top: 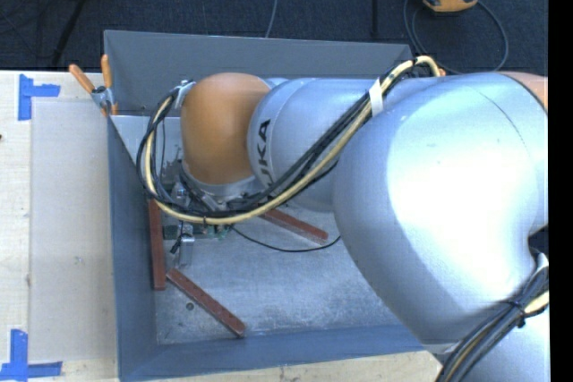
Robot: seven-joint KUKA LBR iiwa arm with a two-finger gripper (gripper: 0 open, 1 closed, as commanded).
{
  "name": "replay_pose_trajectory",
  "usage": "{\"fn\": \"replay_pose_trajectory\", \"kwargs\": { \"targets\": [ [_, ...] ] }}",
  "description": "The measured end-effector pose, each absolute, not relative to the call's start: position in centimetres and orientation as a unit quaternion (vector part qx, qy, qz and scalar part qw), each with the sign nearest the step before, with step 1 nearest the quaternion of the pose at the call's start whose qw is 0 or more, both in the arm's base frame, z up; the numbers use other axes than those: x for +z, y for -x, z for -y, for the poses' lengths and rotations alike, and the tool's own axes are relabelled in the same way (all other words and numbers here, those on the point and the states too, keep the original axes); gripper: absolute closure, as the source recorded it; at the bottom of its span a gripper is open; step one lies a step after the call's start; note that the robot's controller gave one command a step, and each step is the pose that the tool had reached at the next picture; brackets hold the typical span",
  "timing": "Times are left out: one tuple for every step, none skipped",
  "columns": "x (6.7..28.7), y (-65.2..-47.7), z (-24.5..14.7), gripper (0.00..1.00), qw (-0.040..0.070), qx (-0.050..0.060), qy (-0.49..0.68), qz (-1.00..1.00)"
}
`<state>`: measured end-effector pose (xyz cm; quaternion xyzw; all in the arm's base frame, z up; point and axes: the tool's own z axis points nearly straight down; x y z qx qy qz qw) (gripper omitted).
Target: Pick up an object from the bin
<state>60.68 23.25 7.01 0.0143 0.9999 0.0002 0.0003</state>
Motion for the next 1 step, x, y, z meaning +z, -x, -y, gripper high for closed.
{"fn": "replay_pose_trajectory", "kwargs": {
  "targets": [
    [7.01, -60.67, -23.27, 0.0, 0.0, 0.0, -0.014, -1.0]
  ]
}}
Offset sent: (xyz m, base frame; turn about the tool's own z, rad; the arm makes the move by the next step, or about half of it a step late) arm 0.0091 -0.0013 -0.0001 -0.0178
